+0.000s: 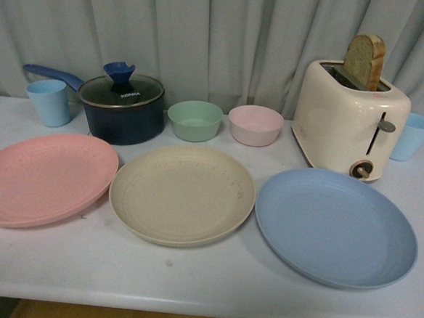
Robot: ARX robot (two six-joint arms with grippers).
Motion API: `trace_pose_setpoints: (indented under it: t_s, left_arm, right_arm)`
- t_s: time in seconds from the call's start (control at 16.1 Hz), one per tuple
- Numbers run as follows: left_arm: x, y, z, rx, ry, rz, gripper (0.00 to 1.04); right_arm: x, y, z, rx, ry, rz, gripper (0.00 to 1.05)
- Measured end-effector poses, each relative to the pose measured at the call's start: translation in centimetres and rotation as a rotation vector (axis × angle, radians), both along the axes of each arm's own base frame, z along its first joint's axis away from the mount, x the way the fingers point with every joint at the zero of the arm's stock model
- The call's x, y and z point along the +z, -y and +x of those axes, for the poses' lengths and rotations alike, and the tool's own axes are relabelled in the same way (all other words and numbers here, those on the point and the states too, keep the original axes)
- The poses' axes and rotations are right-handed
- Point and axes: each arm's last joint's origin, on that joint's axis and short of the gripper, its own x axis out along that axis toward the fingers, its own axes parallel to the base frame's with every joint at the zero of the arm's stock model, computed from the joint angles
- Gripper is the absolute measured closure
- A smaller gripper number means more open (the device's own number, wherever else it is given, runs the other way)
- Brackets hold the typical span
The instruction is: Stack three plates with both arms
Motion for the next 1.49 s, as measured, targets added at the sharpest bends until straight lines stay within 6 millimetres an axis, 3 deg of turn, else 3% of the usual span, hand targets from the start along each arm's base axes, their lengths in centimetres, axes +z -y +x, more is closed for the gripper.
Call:
trace_pose_setpoints:
  t_s: [1.49]
  left_arm:
    - [0.00,0.00,0.00,0.000,0.000,0.000,0.07]
  right_arm:
    - [0.00,0.00,0.00,0.000,0.000,0.000,0.06]
